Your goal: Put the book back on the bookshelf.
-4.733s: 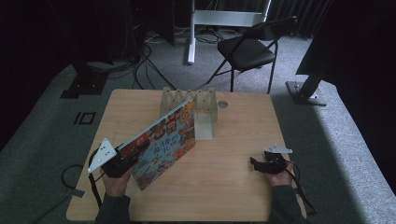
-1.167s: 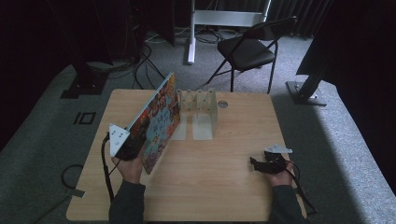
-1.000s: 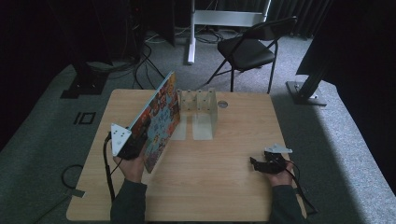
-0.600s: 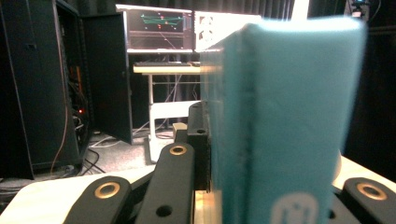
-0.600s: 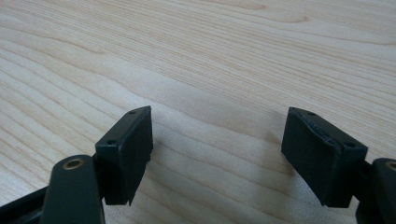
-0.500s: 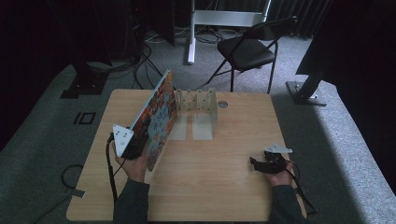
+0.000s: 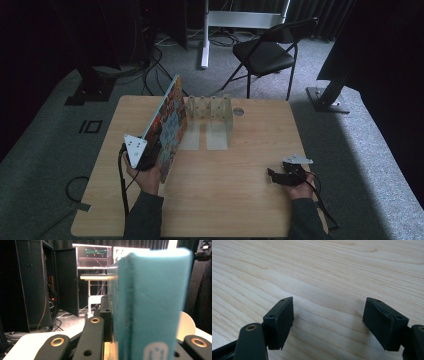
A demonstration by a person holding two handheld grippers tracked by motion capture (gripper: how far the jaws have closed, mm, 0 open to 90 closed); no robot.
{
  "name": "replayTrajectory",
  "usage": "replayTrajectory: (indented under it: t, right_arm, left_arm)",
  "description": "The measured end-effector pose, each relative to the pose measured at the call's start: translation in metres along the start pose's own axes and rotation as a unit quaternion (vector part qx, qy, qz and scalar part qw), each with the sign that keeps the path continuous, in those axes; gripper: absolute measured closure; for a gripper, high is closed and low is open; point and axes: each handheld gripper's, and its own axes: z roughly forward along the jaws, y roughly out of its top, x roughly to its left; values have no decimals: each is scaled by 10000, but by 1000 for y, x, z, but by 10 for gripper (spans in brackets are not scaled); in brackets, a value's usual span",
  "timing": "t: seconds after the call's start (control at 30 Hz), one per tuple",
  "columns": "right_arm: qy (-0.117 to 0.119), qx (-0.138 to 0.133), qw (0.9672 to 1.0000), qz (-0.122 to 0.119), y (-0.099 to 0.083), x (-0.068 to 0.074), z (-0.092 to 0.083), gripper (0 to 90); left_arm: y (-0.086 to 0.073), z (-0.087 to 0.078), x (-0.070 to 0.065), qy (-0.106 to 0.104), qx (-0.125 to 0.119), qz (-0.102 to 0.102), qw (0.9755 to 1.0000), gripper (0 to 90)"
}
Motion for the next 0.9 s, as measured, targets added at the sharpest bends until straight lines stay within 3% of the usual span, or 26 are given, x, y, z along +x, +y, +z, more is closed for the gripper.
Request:
replayTrajectory:
  t: [0.23,0.9]
  right_arm:
    - [0,1,10000,1,0,0,0,245]
    - [3,2,10000,1,0,0,0,245]
  left_arm:
    - [-1,3,-5,41,-12,136,9999,806]
    - [-9,8,-11,129,-12,218,9997,805]
